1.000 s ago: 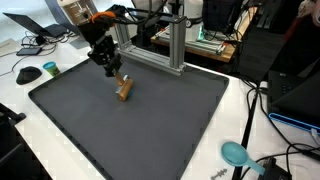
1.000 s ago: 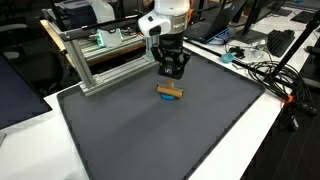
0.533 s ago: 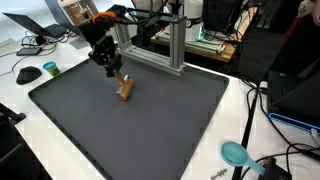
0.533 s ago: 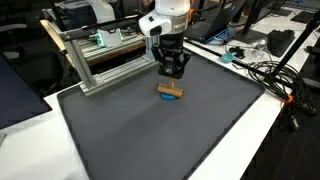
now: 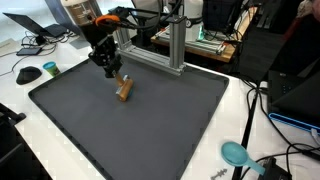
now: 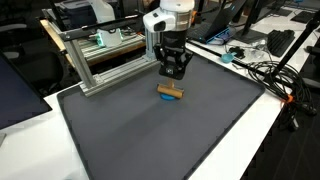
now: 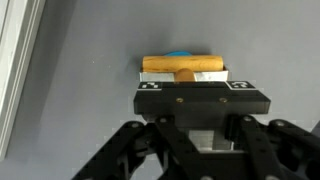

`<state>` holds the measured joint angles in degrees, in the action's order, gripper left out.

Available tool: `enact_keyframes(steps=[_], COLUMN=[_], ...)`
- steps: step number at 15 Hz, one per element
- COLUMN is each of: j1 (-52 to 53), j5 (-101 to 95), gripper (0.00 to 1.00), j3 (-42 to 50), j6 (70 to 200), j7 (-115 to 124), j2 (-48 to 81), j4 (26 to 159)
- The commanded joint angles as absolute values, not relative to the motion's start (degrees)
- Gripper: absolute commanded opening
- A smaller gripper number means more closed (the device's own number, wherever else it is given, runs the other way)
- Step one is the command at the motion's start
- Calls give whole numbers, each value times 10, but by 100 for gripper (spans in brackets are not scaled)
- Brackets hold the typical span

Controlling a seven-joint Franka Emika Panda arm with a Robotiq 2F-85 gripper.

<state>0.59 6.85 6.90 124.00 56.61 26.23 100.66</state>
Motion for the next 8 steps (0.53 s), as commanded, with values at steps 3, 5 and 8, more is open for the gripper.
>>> enact_keyframes(steps=[3,5,8], j1=[46,51,53], j5=[-18,-38,-54], gripper=[22,22,22], j3=[92,93,91], j6=[1341,1356,1366], j7=[642,658,674], j2=[293,289,284], j4=[1063,1072,1082])
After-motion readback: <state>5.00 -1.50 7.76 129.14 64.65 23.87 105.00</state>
